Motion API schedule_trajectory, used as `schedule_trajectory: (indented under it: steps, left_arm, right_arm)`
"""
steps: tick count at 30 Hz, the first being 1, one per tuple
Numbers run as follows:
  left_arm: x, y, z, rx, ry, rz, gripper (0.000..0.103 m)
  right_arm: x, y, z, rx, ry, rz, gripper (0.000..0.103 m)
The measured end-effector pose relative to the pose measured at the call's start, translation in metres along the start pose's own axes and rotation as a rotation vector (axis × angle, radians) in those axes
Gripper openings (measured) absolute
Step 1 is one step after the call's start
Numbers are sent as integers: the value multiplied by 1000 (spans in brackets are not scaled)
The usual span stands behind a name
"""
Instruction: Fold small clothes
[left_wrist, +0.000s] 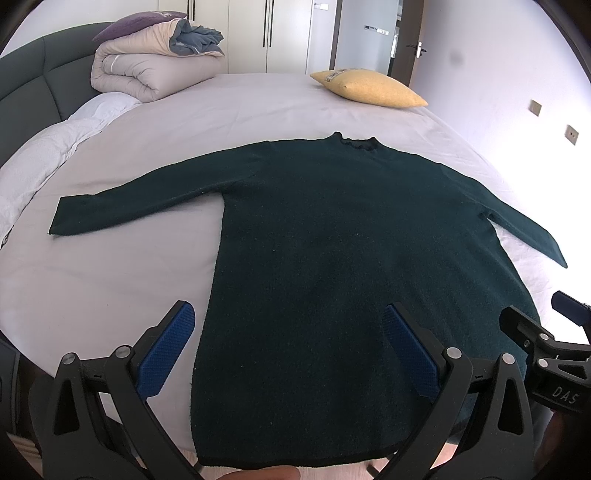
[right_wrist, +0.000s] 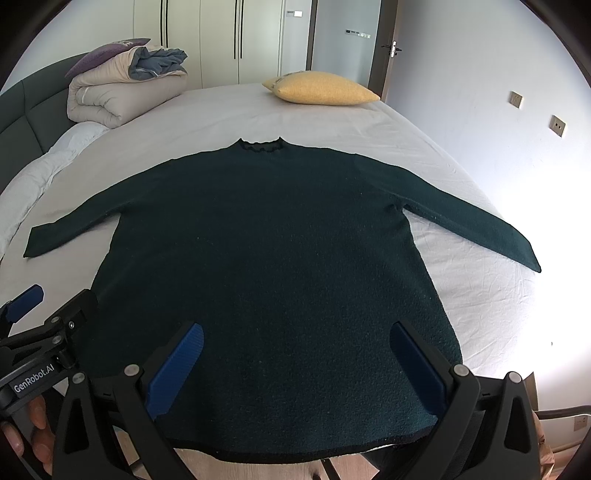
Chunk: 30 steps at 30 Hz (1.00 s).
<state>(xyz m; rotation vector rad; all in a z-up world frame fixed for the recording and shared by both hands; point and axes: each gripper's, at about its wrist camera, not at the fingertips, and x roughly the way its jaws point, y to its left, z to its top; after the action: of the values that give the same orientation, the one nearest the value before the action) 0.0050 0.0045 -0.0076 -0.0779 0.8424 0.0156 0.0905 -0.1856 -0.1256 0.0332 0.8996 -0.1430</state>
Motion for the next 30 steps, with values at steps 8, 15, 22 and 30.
schedule_trajectory:
  steps: [8,15,22,30]
  left_arm:
    - [0,1,0,-1,0,-1,103]
    - [0,1,0,-1,0,-1,103]
    - [0,1,0,-2,0,-2,103]
    - [0,2,0,-2,1,-3,103]
  right_arm:
    - [0,0,-2,-1,0,0,103]
    - [1,0,-3,0,1,-1,103]
    - [1,0,-3,-1,2,-1,103]
    - [1,0,-4,-1,4,0,103]
